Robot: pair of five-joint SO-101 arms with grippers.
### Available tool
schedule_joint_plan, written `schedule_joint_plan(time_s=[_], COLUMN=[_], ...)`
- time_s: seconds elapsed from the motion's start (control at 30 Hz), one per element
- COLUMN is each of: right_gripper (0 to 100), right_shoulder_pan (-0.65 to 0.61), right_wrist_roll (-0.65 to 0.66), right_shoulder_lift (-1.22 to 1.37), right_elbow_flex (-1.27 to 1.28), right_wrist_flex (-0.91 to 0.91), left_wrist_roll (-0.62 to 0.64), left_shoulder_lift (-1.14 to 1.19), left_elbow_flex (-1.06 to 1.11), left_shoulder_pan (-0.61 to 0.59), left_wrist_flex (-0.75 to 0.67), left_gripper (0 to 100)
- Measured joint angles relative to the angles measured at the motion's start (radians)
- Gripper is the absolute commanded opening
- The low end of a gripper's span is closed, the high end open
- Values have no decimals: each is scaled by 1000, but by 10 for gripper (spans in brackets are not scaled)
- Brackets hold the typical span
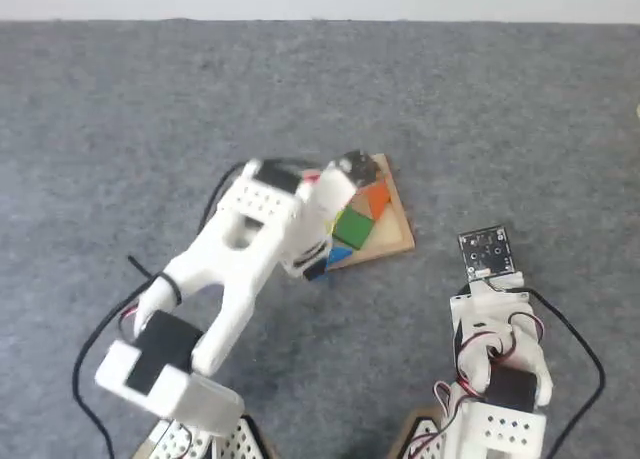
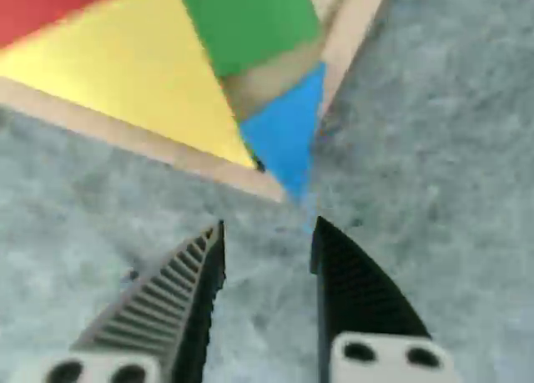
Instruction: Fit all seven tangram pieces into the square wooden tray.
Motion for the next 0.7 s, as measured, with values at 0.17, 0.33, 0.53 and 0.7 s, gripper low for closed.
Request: schedule_joint_plan(time_s=[0.17,0.33,0.53,0.7], right_gripper=[6,6,6,6], right_shoulder_pan=[0,0,0,0], right_wrist_roll=[0,0,0,0], right_shoulder_lift=[0,0,0,0], right_elbow_flex=[0,0,0,0], right_wrist_flex=[0,0,0,0], left_wrist_roll=[0,0,-6,-6], left_shoulder_lift=[-12,97,222,242], left_elbow_flex=[60,11,-115,-187], left_shoulder_pan=[-5,-5,-2,-2], left_wrist_flex=[-80,-101,-100,-72], left_gripper=[163,163,163,163])
